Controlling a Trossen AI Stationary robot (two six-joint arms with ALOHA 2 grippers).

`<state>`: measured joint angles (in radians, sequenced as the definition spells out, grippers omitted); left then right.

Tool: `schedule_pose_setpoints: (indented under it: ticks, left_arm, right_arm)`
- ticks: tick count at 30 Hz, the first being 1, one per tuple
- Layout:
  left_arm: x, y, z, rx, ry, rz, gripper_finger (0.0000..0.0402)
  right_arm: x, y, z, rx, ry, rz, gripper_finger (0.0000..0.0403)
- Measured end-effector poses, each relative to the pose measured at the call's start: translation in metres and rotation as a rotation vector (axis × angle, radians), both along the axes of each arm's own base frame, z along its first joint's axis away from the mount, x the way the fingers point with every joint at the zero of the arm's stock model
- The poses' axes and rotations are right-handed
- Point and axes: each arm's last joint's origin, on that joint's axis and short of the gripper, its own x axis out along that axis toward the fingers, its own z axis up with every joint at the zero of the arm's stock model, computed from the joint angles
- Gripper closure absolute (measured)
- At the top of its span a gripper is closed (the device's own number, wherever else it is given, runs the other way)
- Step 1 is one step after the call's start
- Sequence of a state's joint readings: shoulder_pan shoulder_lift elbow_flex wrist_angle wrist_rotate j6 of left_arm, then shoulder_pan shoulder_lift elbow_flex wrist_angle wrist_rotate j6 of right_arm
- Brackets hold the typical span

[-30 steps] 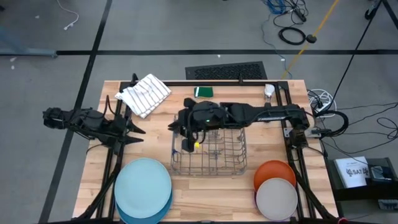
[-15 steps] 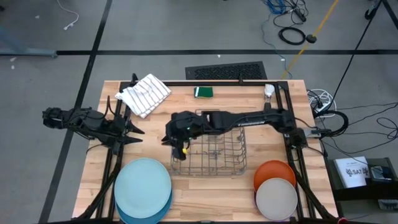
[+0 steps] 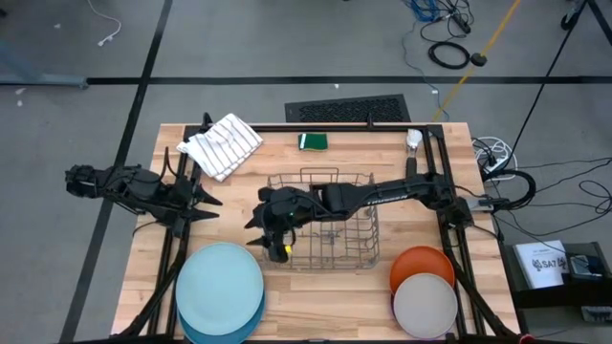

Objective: Sort dishes
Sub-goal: Put the light blue plate into the dish rack

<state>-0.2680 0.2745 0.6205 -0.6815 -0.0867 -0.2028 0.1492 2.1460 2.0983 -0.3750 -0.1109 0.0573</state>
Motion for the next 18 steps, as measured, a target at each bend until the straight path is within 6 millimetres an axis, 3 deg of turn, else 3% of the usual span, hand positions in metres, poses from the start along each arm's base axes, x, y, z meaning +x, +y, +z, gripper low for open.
schedule_pose_setpoints:
  ticks: [9, 12, 18]
  left_arm:
    - [0.001, -0.001, 0.000, -0.007, 0.010, -0.027, 0.0243]
    - [0.006, -0.005, -0.002, -0.027, 0.050, -0.113, 0.0243]
    - [0.016, -0.008, -0.012, -0.013, 0.190, -0.110, 0.0243]
  right_arm:
    - [-0.004, 0.020, -0.001, -0.022, 0.011, 0.039, 0.0191]
    - [-0.005, 0.023, -0.002, -0.032, 0.012, 0.025, 0.0190]
    - [-0.003, 0.030, -0.011, -0.043, 0.044, 0.040, 0.0190]
